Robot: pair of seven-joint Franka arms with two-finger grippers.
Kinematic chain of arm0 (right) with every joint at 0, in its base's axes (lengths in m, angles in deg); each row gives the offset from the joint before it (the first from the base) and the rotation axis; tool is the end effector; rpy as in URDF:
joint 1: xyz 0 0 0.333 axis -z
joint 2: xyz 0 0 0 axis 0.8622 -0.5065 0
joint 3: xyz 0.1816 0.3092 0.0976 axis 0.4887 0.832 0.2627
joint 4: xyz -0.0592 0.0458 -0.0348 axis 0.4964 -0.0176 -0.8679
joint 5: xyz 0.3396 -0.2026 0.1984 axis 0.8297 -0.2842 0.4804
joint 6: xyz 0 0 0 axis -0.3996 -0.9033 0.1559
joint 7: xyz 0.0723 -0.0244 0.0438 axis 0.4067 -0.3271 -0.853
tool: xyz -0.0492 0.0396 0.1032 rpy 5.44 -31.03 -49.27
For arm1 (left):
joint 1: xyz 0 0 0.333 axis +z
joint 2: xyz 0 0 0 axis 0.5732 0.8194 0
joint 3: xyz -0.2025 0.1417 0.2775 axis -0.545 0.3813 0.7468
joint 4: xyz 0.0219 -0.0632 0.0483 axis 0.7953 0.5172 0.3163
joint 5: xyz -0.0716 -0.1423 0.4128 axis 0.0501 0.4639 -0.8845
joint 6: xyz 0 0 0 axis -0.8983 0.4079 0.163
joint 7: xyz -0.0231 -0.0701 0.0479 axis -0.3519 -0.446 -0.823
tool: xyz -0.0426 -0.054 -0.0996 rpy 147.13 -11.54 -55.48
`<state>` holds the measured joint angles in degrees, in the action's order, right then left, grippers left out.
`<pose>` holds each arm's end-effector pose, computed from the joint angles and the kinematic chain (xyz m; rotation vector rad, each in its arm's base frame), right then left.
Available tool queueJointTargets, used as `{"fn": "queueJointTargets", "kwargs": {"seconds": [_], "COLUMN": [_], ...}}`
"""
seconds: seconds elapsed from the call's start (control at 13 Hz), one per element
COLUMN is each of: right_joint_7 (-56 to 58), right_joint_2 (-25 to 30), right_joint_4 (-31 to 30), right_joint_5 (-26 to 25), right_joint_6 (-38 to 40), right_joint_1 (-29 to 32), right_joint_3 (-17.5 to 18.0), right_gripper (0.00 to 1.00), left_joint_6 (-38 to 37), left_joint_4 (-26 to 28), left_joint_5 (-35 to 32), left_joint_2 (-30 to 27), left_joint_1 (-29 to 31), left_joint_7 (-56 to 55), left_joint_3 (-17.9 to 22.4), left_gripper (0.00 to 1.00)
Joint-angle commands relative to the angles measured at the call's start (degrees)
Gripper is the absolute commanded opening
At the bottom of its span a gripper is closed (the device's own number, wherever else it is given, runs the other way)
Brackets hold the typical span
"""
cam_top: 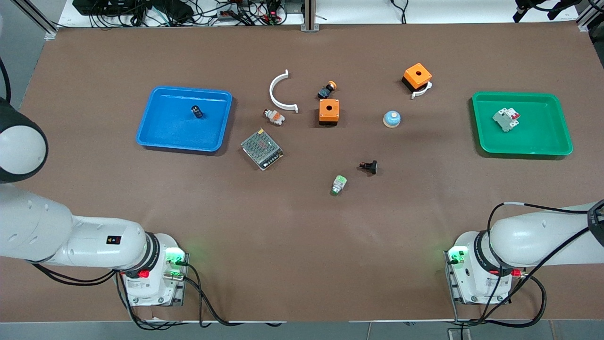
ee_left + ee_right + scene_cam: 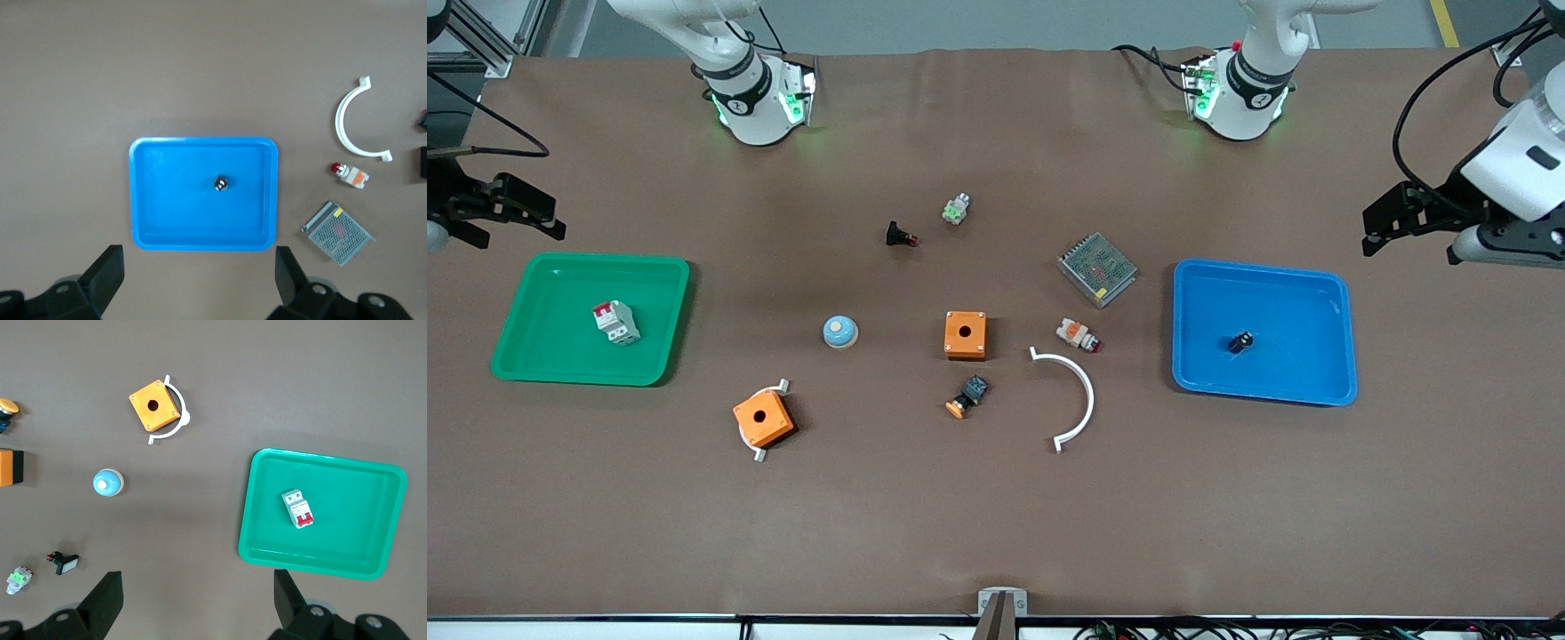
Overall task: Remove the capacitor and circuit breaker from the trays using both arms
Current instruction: 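Reach the right gripper to the breaker while the left gripper reaches the capacitor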
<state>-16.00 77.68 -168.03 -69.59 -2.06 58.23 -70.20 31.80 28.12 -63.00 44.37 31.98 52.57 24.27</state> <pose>0.5844 -0.0464 0.6502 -3.0966 -0.1492 0.0304 0.6210 -0.0766 0.6637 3.1280 -0.1909 0.0406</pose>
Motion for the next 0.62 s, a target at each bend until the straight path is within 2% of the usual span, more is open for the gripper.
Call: {"fn": "queueJointTargets", "kwargs": {"seconds": [0.0,0.15,0.38,0.54], "right_joint_7": [5.30,9.53,18.14,19.81], "right_joint_2": [-1.15,-1.15,-1.15,-1.24], "right_joint_4": [-1.65,-6.20,-15.42,-21.05], "right_joint_5": [0.50,0.41,0.41,-0.11], "right_joint_6": [-2.09,-6.91,-18.24,-25.71], "right_joint_1": [3.61,4.94,8.01,9.85], "right_joint_3": [0.31,0.31,0.31,0.22], "right_gripper": [1.00,1.00,1.00,1.00], "left_joint_6": [-1.05,-1.83,-0.70,4.89], "left_joint_4": [0.67,1.20,2.87,7.41], "left_joint_5": [0.21,0.30,0.30,0.38], "left_joint_2": [3.29,6.27,10.23,11.56], "left_joint_1": [0.09,0.44,0.44,0.36], "left_joint_7": [-0.30,-0.48,-0.57,-0.57], "left_joint_3": [0.09,0.09,0.09,0.09], "left_gripper": [1.00,1.00,1.00,1.00]}}
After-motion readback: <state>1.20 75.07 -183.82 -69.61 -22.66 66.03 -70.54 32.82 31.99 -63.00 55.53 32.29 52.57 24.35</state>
